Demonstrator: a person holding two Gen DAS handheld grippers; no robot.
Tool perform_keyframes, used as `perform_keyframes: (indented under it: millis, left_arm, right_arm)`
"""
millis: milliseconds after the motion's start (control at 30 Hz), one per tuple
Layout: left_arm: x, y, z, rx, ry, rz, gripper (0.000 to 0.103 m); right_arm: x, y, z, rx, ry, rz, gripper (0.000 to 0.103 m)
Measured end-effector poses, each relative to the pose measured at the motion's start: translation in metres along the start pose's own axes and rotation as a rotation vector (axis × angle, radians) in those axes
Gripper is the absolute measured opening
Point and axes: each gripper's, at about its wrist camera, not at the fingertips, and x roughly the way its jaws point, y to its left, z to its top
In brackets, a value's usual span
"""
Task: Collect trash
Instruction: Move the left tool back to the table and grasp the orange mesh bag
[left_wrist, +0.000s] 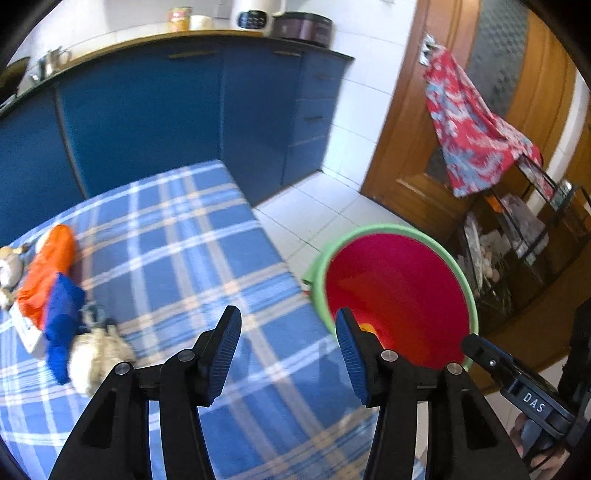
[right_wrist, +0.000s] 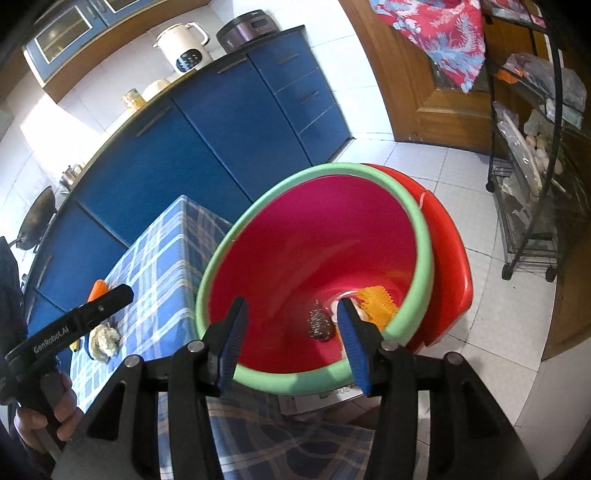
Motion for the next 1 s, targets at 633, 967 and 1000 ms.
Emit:
perform_keyframes:
  millis: [633,967,1000]
  left_arm:
    - [-0.048,0.150,0.013,-0.178,-0.083,0.255,0.055]
    - [-0.019,0.207,0.011,-0.285,-0.014,0.304,0.055]
    - [-0.015,0.211,0.011,-0.294,-0.006,0.301,0.055]
  right_arm:
    - [0.008,0.083,0.007,-0.144,0.029,0.028,0.052]
    - [0.030,0.127,0.004,-0.226,0.071,0.050,0.052]
    - [0.034,0.131,0.003,-0.235,0.076,0.050,0.052]
